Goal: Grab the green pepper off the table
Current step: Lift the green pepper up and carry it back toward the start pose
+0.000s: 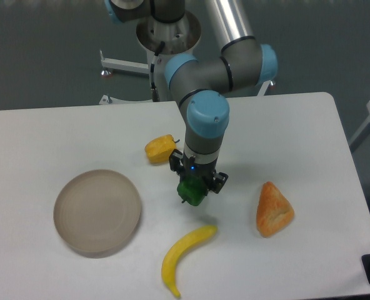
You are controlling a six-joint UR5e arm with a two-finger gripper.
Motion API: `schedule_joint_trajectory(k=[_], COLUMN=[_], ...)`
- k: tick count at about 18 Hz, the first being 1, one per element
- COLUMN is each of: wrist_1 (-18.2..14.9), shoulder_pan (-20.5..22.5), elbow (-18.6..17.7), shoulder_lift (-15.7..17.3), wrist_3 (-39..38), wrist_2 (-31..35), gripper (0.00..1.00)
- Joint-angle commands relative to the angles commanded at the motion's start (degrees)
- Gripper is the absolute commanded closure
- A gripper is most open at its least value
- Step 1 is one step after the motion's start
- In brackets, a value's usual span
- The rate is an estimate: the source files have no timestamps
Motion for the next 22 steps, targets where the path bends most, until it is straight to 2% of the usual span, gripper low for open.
schedule_joint_trajectory(k=[5,8,11,15,22], wrist_1=[-5.1,-6.0,-6.0,-6.0,-5.8], shoulder_pan=[5.5,8.3,8.9,8.6,7.8], elbow=[0.2,0.3,0.3,0.2,0.6], shoulder_lift=[3.3,4.0,3.9,3.3,2.9], wrist_3=[19.5,28.9,33.8,38.3,40.1], wrist_2=[0.5,0.5,1.3,5.5,4.7], gripper=[0.81,0.80,0.80,0.80,0.78])
